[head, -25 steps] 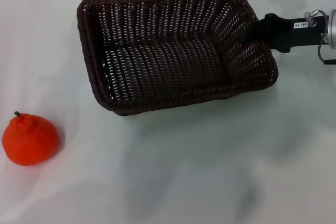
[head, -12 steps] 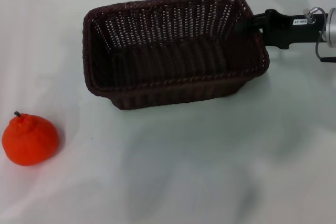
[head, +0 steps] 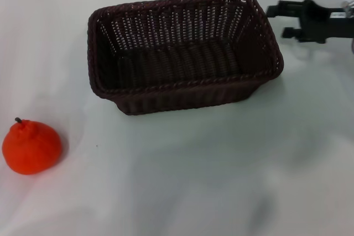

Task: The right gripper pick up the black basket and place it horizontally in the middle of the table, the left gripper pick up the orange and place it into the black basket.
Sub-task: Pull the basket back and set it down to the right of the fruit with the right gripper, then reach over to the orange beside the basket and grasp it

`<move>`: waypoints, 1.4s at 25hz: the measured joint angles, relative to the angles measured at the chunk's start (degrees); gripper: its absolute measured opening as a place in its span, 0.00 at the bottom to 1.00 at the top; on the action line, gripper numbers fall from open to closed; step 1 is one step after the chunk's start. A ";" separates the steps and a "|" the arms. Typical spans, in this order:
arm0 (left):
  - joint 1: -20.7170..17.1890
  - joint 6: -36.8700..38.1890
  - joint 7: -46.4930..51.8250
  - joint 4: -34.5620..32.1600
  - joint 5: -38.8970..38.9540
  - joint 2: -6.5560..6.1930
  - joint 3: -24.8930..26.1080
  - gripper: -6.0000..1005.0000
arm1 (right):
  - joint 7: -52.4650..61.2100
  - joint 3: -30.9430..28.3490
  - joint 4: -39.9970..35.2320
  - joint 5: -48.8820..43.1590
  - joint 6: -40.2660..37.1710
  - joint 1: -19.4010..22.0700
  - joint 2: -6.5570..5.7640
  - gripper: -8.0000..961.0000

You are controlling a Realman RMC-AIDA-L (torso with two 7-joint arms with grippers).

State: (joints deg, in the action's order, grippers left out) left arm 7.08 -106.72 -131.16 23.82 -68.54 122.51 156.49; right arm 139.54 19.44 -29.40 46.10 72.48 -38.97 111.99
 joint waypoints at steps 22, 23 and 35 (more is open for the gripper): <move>-0.47 17.00 3.94 1.21 -29.47 -3.70 -6.19 0.82 | -7.92 -0.27 0.57 14.19 -12.89 2.07 1.87 0.92; -0.25 17.80 3.94 1.22 -29.92 -3.49 -6.20 0.82 | -7.95 -0.24 0.58 14.34 -12.86 2.04 2.00 0.92; 0.89 21.82 5.08 4.34 -33.46 -2.34 -7.22 0.63 | -8.10 -0.48 0.58 14.63 -11.39 2.43 2.25 0.92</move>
State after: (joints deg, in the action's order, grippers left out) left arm 7.97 -84.90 -126.08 28.15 -102.00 120.17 149.28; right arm 131.44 18.96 -28.82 60.73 61.09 -36.55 114.25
